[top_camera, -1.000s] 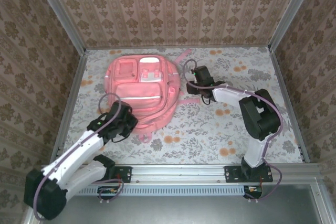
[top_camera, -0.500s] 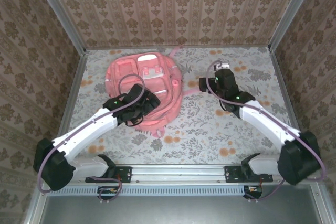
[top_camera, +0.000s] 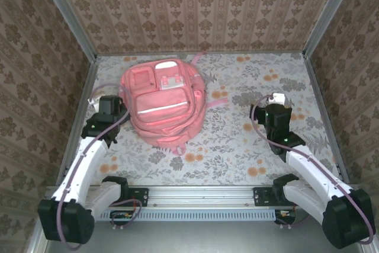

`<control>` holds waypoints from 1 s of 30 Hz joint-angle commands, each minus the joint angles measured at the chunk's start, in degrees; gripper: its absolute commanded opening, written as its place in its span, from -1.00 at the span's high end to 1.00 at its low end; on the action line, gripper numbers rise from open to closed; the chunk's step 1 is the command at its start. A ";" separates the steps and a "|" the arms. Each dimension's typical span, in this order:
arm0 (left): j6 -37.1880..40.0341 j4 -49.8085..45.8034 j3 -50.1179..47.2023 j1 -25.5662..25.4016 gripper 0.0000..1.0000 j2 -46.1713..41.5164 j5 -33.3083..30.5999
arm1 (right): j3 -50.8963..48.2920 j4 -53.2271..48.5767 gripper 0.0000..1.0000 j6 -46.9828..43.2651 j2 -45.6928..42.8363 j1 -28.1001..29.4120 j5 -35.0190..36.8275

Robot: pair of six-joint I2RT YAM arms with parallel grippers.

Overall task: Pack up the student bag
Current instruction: Reset both arms

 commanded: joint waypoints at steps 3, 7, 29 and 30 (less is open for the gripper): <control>11.71 22.13 -6.44 7.17 -1.00 8.25 0.75 | -0.89 11.63 -0.99 -4.13 7.71 -3.06 2.57; 14.19 33.76 -6.95 7.34 -1.00 18.80 2.60 | -0.44 21.27 -0.99 -4.82 17.05 -5.16 3.00; 28.20 77.43 -16.98 4.99 -1.00 33.04 19.65 | -2.56 46.46 -0.99 -7.01 34.49 -12.33 -15.89; 28.19 77.40 -16.97 5.01 -1.00 32.97 19.68 | -2.57 46.78 -0.99 -7.11 34.57 -12.33 -15.90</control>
